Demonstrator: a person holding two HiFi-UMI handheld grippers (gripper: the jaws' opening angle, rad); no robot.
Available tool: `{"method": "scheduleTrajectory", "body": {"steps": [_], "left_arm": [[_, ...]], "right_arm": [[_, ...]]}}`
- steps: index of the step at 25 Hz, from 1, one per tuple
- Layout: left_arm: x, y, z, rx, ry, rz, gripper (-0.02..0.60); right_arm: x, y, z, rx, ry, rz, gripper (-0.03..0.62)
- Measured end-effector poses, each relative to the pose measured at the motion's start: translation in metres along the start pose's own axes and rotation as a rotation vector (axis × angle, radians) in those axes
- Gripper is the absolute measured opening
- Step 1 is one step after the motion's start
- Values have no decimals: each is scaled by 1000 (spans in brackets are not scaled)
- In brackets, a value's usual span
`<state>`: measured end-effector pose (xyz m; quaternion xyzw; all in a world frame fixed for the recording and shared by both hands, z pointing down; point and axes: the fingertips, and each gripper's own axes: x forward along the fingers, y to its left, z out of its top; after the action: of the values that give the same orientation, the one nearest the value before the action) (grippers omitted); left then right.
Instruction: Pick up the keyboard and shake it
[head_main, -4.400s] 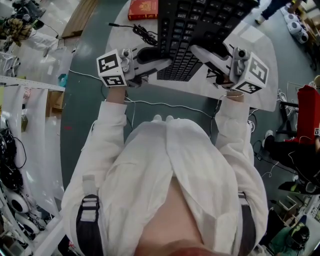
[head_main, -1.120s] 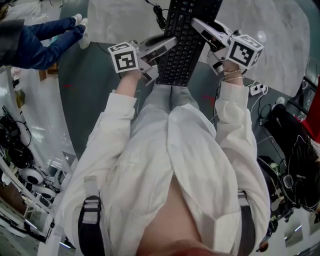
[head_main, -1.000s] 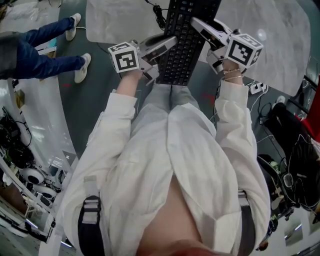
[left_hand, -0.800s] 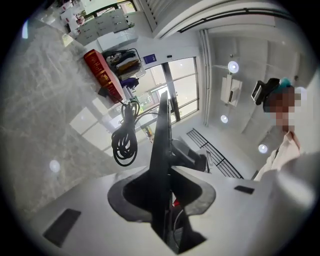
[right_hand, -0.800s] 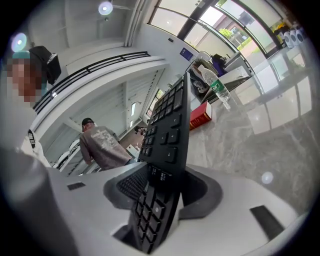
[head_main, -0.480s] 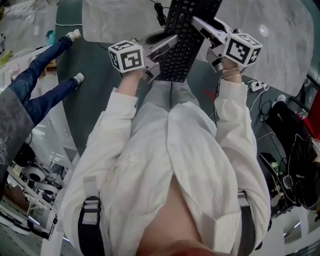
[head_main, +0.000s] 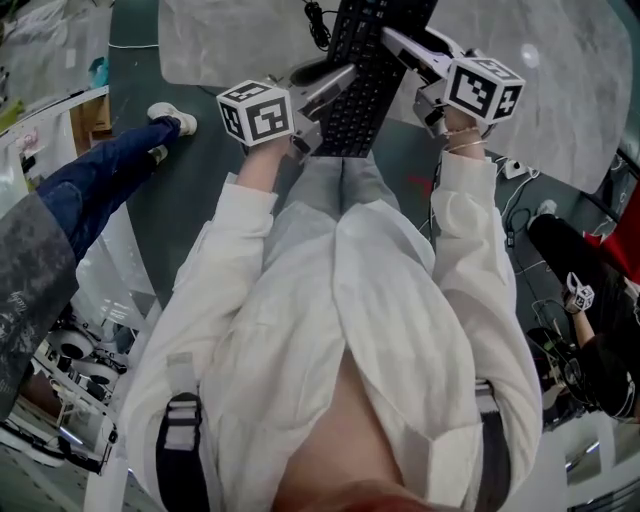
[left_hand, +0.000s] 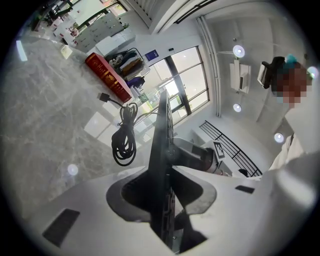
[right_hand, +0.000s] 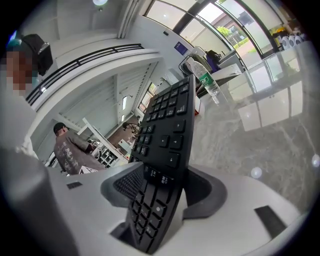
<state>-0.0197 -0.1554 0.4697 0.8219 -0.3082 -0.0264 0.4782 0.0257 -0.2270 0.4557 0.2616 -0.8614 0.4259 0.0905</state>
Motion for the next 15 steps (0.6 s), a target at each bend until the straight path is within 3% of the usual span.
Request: {"method": "scheduleTrajectory", "body": {"steps": [8, 15], "left_arm": [[2, 7, -7, -28, 25, 50, 127], [2, 19, -10, 51, 112, 170, 158]], "right_arm": [[4, -10, -7, -10, 32, -45, 238], [8, -19, -13, -25, 50, -81, 242]]}}
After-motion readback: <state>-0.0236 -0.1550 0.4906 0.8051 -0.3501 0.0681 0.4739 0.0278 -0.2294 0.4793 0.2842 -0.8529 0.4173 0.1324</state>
